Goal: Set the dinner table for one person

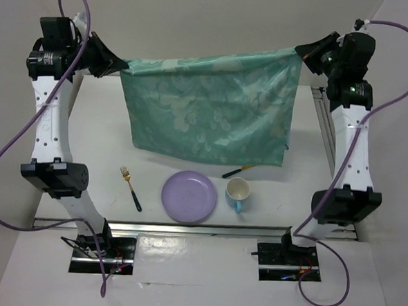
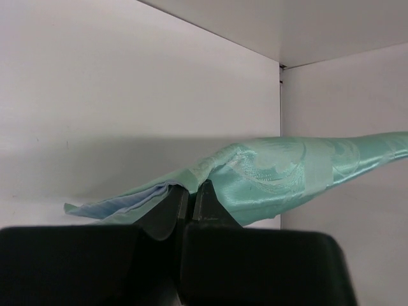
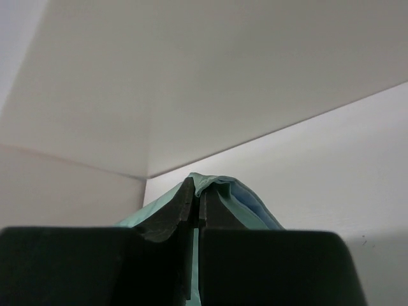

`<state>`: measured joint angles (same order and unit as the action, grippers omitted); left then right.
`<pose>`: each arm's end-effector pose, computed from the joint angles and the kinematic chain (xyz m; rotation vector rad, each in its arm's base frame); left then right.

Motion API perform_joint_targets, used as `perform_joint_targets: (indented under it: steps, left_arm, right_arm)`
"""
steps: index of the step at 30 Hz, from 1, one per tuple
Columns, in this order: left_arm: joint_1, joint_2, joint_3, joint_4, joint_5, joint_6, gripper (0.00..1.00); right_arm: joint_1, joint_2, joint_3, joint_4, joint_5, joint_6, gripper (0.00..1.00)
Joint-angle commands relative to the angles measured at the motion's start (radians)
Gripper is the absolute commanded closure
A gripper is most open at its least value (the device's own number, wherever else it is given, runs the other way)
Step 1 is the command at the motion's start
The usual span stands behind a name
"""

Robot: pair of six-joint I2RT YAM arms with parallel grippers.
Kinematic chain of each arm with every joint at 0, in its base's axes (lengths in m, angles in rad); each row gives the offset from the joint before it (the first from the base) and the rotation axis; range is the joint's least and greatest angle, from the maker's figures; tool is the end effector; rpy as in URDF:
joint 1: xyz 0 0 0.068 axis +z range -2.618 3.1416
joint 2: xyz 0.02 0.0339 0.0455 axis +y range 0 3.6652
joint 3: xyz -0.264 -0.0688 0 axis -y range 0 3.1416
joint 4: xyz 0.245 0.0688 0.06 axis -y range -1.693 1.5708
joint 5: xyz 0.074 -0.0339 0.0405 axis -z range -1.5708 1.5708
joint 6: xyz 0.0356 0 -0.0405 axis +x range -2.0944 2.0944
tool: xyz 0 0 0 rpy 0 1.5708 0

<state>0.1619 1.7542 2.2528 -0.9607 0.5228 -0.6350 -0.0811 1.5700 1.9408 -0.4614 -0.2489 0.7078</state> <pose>0.3468 0.0386 0.4962 -0.4795 2.0087 -0.8255 0.3341 -0.0184 0.5124 0.4720 1.6371 0.6780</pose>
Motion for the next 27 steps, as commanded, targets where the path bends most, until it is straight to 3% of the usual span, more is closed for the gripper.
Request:
perform_joint_targets:
  steps: [1,6,13,17,23,24,25,26,27]
  left_arm:
    - [0.025,0.106,0.076,0.065,-0.032,0.009,1.0]
    - [0.036,0.252,0.214,0.094,-0.012,-0.002,1.0]
    - [0.085,0.289,0.197,0.158,0.036,-0.034,1.0]
    - [0.094,0.216,0.102,0.159,0.046,0.003,1.0]
    - [0.094,-0.065,-0.365,0.191,-0.032,0.101,1.0]
    - [0.094,-0.096,-0.515,0.203,-0.043,0.112,1.0]
    - [0.094,-0.119,-0.588,0.203,-0.058,0.123,0.96]
    - [0.094,-0.152,-0.654,0.203,-0.076,0.123,0.72]
    - [0.094,-0.153,-0.711,0.186,-0.119,0.123,0.56]
  right_arm:
    - [-0.013,0.113,0.095,0.085,0.028,-0.028,1.0]
    - [-0.013,0.293,0.278,0.11,0.019,-0.028,1.0]
    - [-0.013,0.319,0.276,0.156,0.03,-0.019,1.0]
    - [-0.013,0.196,0.028,0.202,0.039,-0.019,1.0]
    - [-0.013,-0.033,-0.445,0.234,0.027,-0.019,1.0]
    - [-0.013,-0.072,-0.55,0.234,0.004,-0.019,1.0]
    - [-0.003,-0.089,-0.601,0.248,-0.012,-0.01,1.0]
    - [-0.003,-0.103,-0.649,0.248,-0.03,-0.01,1.0]
    - [0.007,-0.116,-0.692,0.257,-0.047,-0.01,0.96]
